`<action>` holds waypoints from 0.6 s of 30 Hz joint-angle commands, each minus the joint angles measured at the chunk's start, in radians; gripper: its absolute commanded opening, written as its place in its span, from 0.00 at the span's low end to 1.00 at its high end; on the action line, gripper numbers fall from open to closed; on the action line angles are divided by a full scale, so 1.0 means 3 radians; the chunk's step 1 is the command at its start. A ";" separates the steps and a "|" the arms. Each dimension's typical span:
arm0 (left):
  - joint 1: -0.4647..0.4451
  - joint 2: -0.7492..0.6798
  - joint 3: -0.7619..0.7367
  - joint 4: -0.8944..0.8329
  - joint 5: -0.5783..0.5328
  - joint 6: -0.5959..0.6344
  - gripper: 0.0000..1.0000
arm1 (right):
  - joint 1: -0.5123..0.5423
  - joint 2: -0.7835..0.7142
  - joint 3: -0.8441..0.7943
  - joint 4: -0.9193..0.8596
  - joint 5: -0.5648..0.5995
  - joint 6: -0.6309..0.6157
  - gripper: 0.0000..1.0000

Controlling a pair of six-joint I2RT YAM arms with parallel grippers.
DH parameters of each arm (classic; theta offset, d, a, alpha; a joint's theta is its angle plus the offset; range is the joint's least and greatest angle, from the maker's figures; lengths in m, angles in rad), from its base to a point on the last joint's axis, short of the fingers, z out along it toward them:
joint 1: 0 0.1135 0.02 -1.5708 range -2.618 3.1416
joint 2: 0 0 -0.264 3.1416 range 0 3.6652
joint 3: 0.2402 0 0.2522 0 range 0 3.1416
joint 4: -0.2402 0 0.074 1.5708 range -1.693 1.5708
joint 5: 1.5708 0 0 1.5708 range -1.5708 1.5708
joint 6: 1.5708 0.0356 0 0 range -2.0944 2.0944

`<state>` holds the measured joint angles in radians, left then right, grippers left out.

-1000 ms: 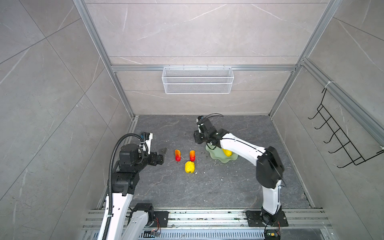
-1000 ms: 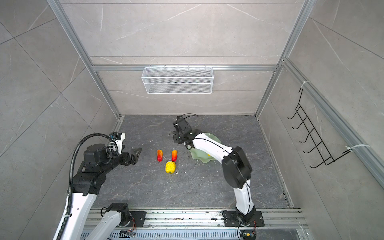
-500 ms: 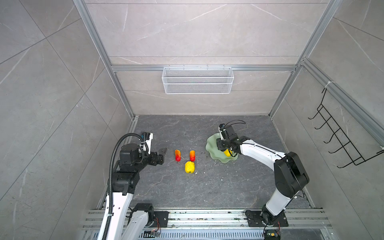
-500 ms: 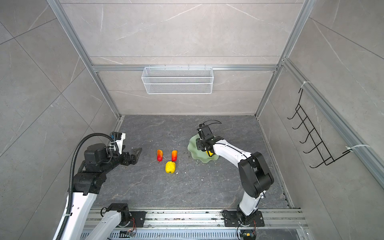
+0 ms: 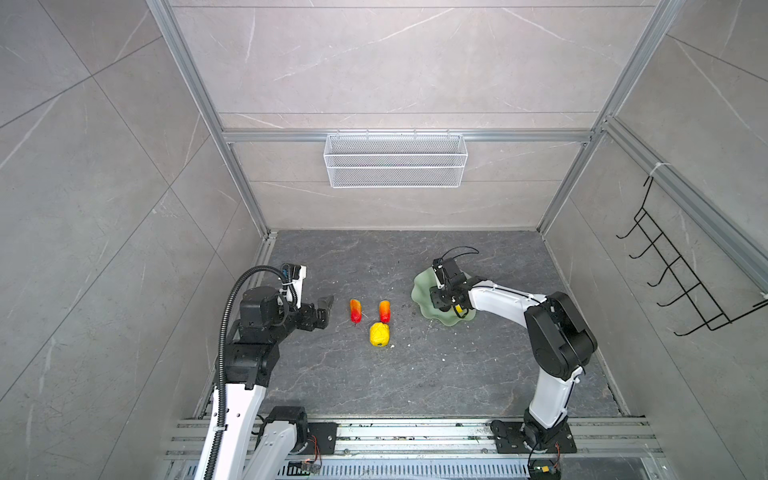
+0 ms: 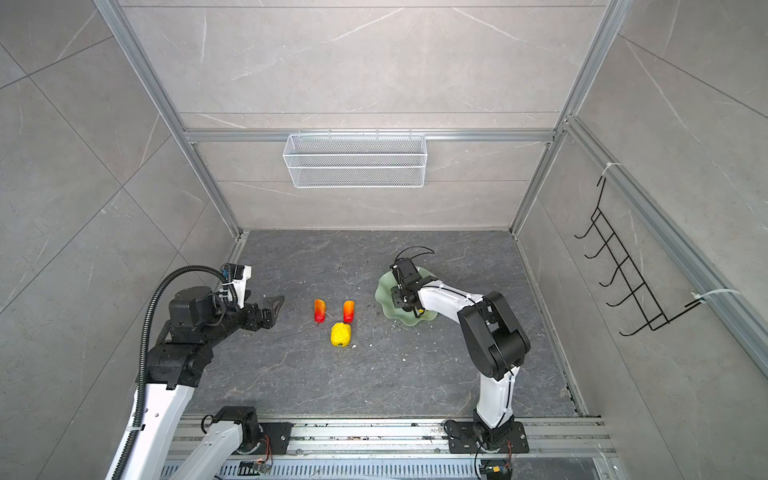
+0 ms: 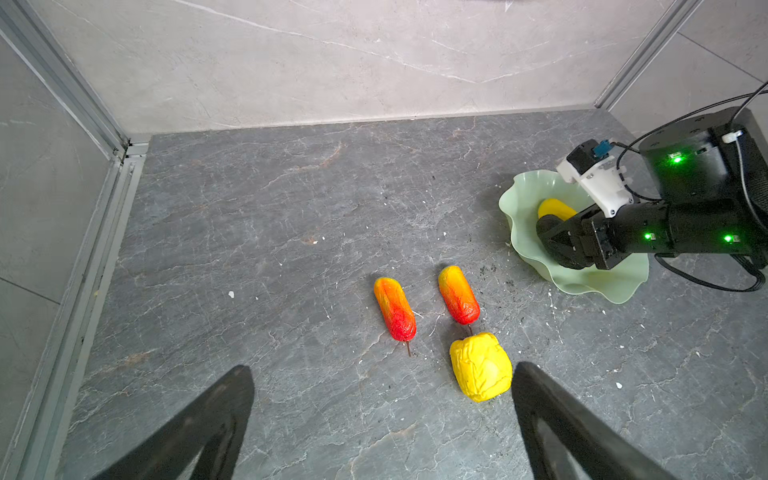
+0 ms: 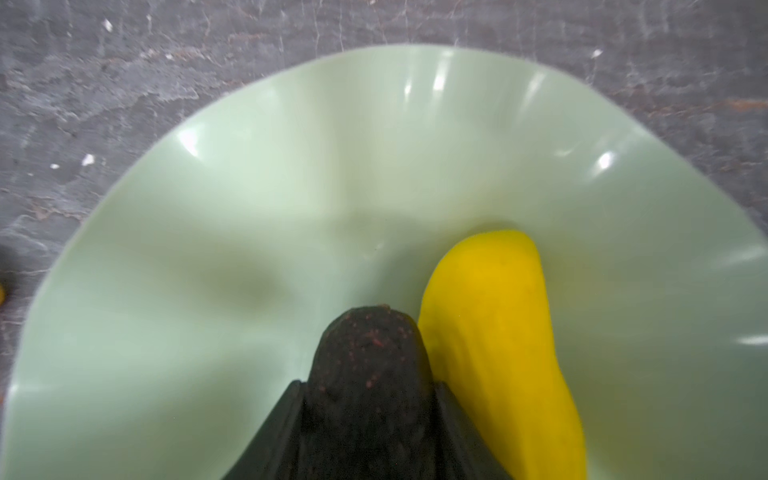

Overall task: Place and organize the fake fruits in the fruit bowl
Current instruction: 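Lower the avocado into the bowl beside the banana and release, then reach the right gripper to the yellow lemon and grasp it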

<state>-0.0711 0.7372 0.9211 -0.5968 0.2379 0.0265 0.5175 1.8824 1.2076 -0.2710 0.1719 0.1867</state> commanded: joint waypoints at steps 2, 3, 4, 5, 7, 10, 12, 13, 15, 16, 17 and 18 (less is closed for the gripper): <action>0.0022 -0.0017 -0.0018 0.0128 0.0019 0.0045 1.00 | 0.0012 0.0032 0.0029 0.0008 0.0084 -0.0041 0.50; 0.0021 -0.0017 -0.0018 0.0124 0.0020 0.0045 1.00 | 0.0009 0.0009 0.0046 -0.0025 0.0091 -0.0061 0.58; 0.0022 -0.0017 -0.0018 0.0125 0.0019 0.0045 1.00 | 0.0012 -0.0028 0.0056 -0.0063 0.0096 -0.0088 0.63; 0.0022 -0.0014 -0.0019 0.0125 0.0020 0.0045 1.00 | 0.0013 -0.0080 0.0066 -0.0094 0.0104 -0.0118 0.67; 0.0021 -0.0013 -0.0018 0.0123 0.0027 0.0045 1.00 | 0.0011 -0.0192 0.0097 -0.0173 0.0112 -0.0177 0.74; 0.0022 -0.0007 -0.0018 0.0126 0.0039 0.0045 1.00 | 0.0018 -0.0398 0.0158 -0.0302 0.0089 -0.0259 0.92; 0.0022 -0.0003 -0.0015 0.0125 0.0045 0.0045 1.00 | 0.0042 -0.0516 0.0214 -0.0370 -0.0011 -0.0316 1.00; 0.0022 0.0001 -0.0013 0.0120 0.0049 0.0042 1.00 | 0.0075 -0.0579 0.0243 -0.0405 -0.0060 -0.0332 1.00; 0.0022 0.0003 -0.0013 0.0122 0.0052 0.0048 1.00 | 0.0177 -0.0668 0.0317 -0.0457 -0.0102 -0.0369 1.00; 0.0022 0.0003 -0.0015 0.0120 0.0053 0.0046 1.00 | 0.0246 -0.0702 0.0359 -0.0480 -0.0106 -0.0385 1.00; 0.0022 0.0003 -0.0013 0.0121 0.0056 0.0042 1.00 | 0.0321 -0.0723 0.0404 -0.0506 -0.0128 -0.0393 1.00; 0.0022 0.0005 -0.0016 0.0121 0.0055 0.0044 1.00 | 0.0401 -0.0727 0.0448 -0.0525 -0.0164 -0.0399 1.00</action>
<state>-0.0711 0.7376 0.9211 -0.5972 0.2386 0.0265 0.5793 1.6955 1.2999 -0.3767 0.1604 0.0963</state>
